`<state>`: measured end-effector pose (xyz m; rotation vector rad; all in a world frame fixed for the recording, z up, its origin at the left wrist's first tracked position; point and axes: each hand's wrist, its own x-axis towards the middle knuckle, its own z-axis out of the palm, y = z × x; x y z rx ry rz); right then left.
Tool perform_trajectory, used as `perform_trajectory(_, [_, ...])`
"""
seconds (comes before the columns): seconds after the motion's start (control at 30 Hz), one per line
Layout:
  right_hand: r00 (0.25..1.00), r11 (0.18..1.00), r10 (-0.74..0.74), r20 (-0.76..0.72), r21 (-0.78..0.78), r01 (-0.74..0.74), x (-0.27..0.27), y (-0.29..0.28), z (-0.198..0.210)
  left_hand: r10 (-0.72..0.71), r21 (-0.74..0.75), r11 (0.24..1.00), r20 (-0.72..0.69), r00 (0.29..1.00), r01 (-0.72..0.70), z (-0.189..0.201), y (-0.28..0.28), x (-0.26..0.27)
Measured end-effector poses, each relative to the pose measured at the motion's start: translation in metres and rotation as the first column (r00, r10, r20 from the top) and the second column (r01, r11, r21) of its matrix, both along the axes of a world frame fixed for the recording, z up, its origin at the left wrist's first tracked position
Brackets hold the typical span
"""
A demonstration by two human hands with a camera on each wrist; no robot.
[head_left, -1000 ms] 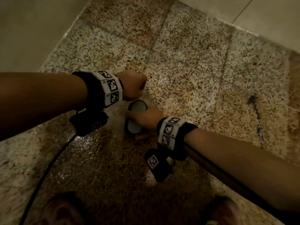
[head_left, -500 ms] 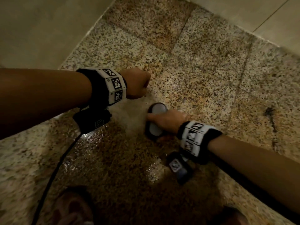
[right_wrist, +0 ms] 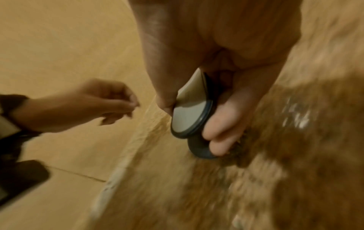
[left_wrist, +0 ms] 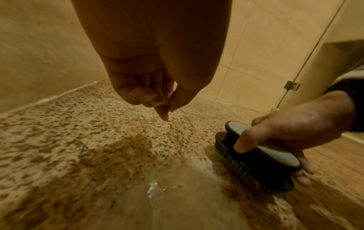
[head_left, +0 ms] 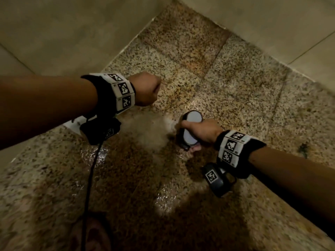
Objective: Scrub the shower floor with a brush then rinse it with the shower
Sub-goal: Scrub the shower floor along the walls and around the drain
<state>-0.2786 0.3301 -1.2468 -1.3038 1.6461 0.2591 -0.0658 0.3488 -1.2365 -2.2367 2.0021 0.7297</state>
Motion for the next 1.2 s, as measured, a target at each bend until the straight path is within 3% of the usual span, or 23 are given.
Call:
perform_trajectory(0.2, [0.997, 0.998, -0.06, -0.054, -0.039, 0.058, 0.018, -0.014, 0.01, 0.014, -0.036, 0.999, -0.094, 0.995, -0.017, -0.004, -0.005, -0.001])
perform_trajectory(0.33, [0.975, 0.979, -0.195, -0.107, -0.081, 0.187, -0.005, -0.025, 0.011, -0.012, -0.098, 0.995, -0.122, 0.992, 0.0, -0.002, -0.014, -0.004])
perform_trajectory(0.43, [0.966, 0.973, -0.218, -0.142, -0.106, 0.204, -0.028, -0.04, 0.006, -0.039, -0.084, 0.996, -0.102, 0.994, 0.031, -0.003, -0.018, -0.002])
perform_trajectory(0.57, [0.957, 0.991, -0.095, -0.272, -0.112, 0.067, -0.059, -0.055, -0.003, -0.031, -0.06, 0.998, -0.066, 0.997, 0.027, -0.002, -0.021, 0.003])
perform_trajectory(0.7, [0.885, 0.935, 0.184, -0.427, -0.201, -0.291, -0.051, -0.054, -0.026, -0.021, -0.028, 0.999, -0.034, 0.999, 0.02, -0.011, -0.021, -0.008])
perform_trajectory(0.77, [0.902, 0.914, 0.25, -0.352, -0.223, -0.34, -0.024, -0.046, -0.034, -0.007, 0.013, 1.0, -0.036, 0.999, 0.008, -0.018, -0.02, -0.012])
perform_trajectory(0.87, [0.95, 0.92, 0.302, -0.081, -0.235, -0.312, 0.041, -0.031, -0.043, 0.059, 0.04, 0.998, -0.045, 0.997, -0.058, -0.019, -0.018, -0.006])
perform_trajectory(1.0, [0.896, 0.895, 0.429, 0.114, -0.187, -0.405, 0.107, -0.012, -0.069, 0.145, 0.059, 0.988, -0.007, 0.989, -0.145, -0.019, -0.003, 0.005])
perform_trajectory(1.1, [0.889, 0.902, 0.423, 0.176, -0.176, -0.394, 0.107, -0.023, -0.055, 0.233, -0.132, 0.965, 0.017, 0.972, -0.228, -0.015, 0.009, 0.021])
perform_trajectory(1.2, [0.957, 0.944, 0.256, 0.133, -0.249, -0.218, 0.077, -0.051, -0.032, 0.299, -0.256, 0.918, -0.053, 0.953, -0.302, -0.01, 0.01, 0.038])
